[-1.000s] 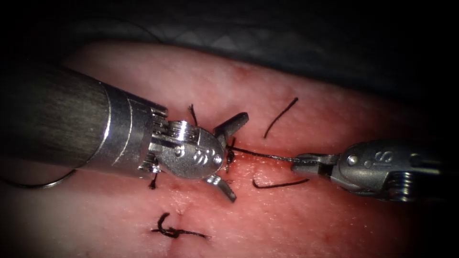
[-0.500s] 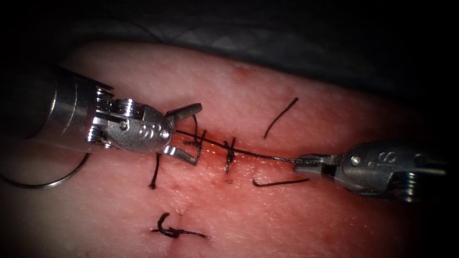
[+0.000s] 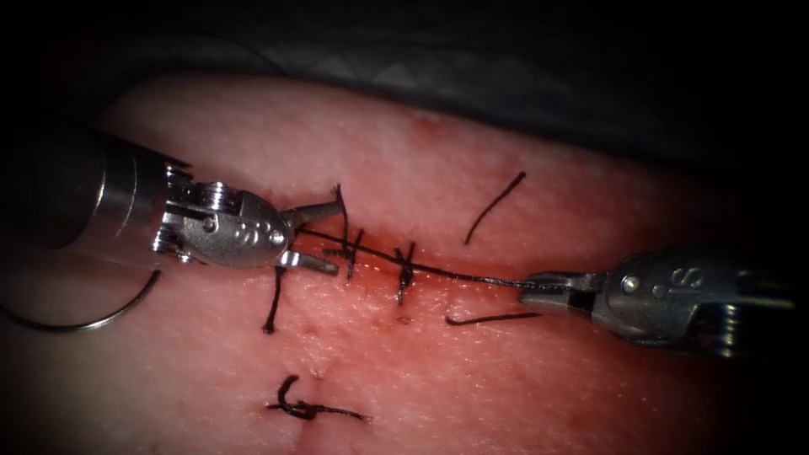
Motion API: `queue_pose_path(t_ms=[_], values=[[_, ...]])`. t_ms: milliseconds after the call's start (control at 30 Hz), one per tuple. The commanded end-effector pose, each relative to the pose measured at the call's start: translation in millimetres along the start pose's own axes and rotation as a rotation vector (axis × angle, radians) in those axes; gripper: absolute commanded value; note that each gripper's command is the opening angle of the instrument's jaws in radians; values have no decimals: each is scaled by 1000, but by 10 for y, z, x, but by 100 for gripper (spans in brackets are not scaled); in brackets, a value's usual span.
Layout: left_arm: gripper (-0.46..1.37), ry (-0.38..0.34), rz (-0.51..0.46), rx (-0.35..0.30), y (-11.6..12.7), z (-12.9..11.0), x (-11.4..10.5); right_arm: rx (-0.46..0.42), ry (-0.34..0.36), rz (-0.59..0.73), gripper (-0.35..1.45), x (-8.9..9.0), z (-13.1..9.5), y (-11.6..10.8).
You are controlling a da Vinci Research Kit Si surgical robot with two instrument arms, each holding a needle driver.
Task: Wound Closure
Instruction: Reposition grip to obtain more length on the working end
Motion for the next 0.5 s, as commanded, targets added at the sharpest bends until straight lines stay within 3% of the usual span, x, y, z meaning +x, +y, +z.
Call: queue_pose_path(t_ms=[33,267,500], values=[[51,1,2,1,0,1,-1,-1,0,0,-35,0,0,0],[34,0,13,-8,-2,9,-12,-1,0,0,-35,0,0,0],[40,-11,20,-14,-5,12,-27,2,-1,0,-35,0,0,-1]])
